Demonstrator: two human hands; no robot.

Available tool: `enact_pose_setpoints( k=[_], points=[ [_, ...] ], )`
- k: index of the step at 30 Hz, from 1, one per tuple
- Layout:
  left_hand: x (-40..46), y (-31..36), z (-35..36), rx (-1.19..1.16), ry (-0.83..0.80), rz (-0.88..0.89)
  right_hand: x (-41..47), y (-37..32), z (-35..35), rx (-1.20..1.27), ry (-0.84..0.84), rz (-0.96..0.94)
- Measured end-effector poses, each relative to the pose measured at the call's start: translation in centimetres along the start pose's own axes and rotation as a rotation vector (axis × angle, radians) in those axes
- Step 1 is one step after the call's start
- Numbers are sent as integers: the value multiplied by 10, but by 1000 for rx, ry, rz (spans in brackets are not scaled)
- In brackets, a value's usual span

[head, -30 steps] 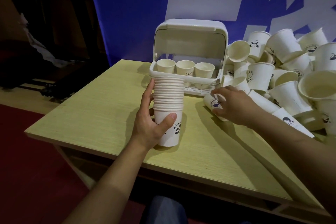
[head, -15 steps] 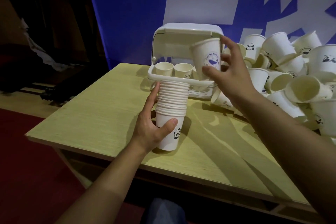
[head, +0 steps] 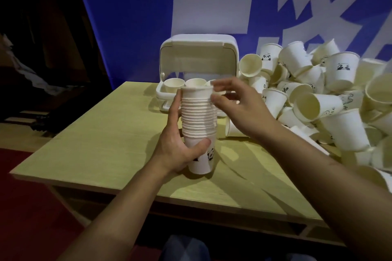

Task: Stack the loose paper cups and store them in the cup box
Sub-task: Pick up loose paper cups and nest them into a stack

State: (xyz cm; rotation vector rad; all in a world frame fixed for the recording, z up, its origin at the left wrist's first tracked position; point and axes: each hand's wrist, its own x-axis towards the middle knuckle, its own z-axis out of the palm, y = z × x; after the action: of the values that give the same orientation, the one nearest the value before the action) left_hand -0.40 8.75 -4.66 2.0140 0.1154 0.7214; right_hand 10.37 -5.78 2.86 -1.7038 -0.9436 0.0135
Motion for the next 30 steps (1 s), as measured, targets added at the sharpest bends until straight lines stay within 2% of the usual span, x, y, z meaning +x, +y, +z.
enact_pose_setpoints(
  k=[3, 7, 11, 14, 18, 22, 26, 30],
  points=[
    [-1, 6, 5, 31, 20, -5, -8, 8, -12, -70, -19, 8],
    [-5, 10, 6, 12, 14, -52, -8, 25, -37, -413, -67, -68],
    [-9, 12, 2, 50, 3, -42, -7, 46, -60, -811, -278, 16],
    [-13, 15, 2, 90, -5, -34, -11, 60, -59, -1005, -445, 81],
    [-14, 18, 4, 89, -27, -52, -10, 72, -48, -1110, -463, 16],
    [-11, 18, 8, 76, -41, -71, 0, 81, -42, -1058, -403, -18],
    [1, 16, 12, 55, -67, -84, 17, 88, -50, -835, -247, 2],
    [16, 18, 14, 43, -100, -79, 32, 82, -59, -481, -5, -32]
  ],
)
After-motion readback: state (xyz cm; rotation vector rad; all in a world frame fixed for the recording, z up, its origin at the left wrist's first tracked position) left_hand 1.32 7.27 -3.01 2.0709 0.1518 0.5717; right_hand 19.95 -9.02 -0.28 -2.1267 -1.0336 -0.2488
